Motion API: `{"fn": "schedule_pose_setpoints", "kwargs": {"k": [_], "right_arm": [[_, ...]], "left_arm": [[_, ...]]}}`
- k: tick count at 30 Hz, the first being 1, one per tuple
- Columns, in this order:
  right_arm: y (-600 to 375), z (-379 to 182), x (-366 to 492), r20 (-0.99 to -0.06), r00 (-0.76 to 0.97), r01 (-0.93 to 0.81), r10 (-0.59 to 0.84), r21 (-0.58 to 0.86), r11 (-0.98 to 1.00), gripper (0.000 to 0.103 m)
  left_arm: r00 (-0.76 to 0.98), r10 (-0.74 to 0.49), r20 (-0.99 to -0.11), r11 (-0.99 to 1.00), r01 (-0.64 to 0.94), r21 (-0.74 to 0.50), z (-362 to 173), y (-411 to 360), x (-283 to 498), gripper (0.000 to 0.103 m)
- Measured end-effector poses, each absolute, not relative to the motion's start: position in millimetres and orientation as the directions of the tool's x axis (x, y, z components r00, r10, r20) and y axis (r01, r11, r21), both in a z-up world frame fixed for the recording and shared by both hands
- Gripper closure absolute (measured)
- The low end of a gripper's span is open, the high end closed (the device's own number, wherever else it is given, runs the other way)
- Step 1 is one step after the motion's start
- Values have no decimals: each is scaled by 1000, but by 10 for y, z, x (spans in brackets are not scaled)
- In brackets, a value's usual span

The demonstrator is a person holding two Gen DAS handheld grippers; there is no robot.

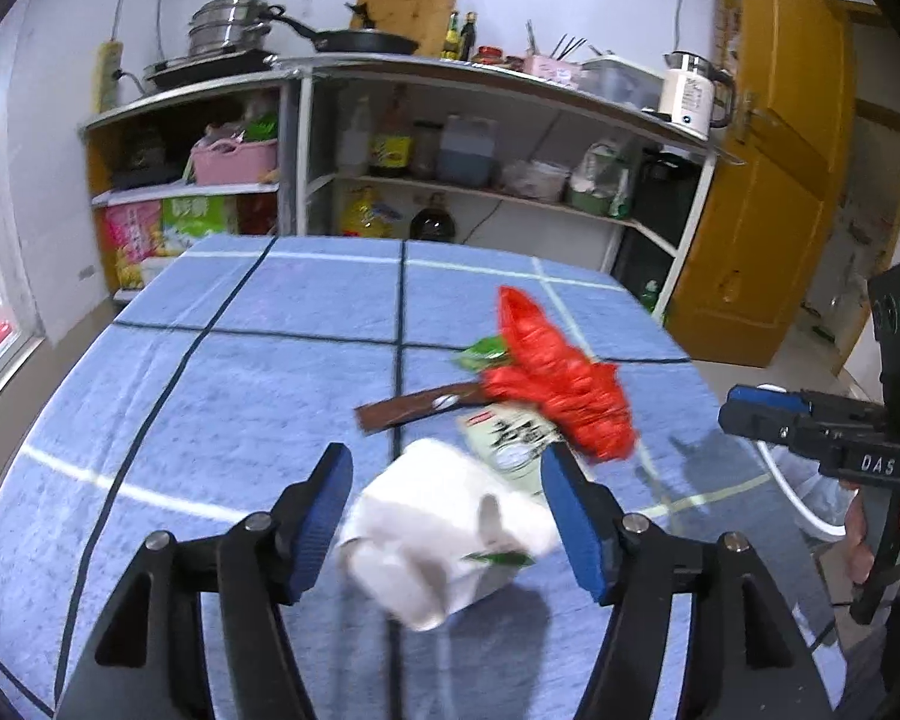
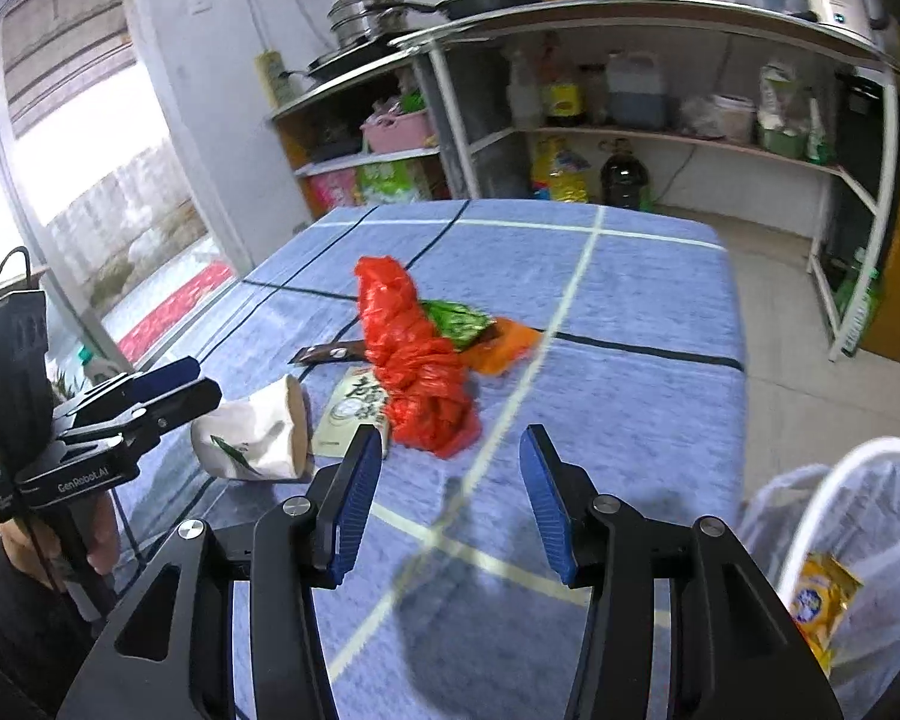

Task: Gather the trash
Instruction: 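Move the left gripper to the white paper cup while the right moves to the red plastic bag, then grasp the white paper cup with the left gripper while the right grasps the red plastic bag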

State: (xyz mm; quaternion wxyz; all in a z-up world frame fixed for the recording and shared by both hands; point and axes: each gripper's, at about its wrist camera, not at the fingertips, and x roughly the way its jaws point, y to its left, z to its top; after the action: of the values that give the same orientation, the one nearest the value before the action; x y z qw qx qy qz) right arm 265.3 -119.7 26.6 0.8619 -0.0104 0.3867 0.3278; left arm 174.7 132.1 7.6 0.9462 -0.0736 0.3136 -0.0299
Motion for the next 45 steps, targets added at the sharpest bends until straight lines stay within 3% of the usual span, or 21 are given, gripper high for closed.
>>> {"fn": "schedule_pose_setpoints", "kwargs": {"k": [11,27,31,34,45], "right_arm": [[-807,73,2871,-722,437,-622,536,187,760,53],[-493,-174,3159,-785,436,-597,441,114,794,53],[-539,-222,3239,-792,412,-566,451,166,807,53],[-542,-209,3243,-790,416,-556,451,171,813,59],[-723,-17,3047,-761,469,-529,448,164,833,61]], "left_arm": [[730,-141,-669,981,13,-192,-164,1468,1768,32],[662,-247,-707,949,17,-315,-290,1495,1819,32],[667,-261,-698,947,34,-321,-278,1448,1795,44],[681,-244,-691,953,36,-300,-241,1421,1761,51],[721,-247,-648,949,45,-312,-84,1401,1659,59]]}}
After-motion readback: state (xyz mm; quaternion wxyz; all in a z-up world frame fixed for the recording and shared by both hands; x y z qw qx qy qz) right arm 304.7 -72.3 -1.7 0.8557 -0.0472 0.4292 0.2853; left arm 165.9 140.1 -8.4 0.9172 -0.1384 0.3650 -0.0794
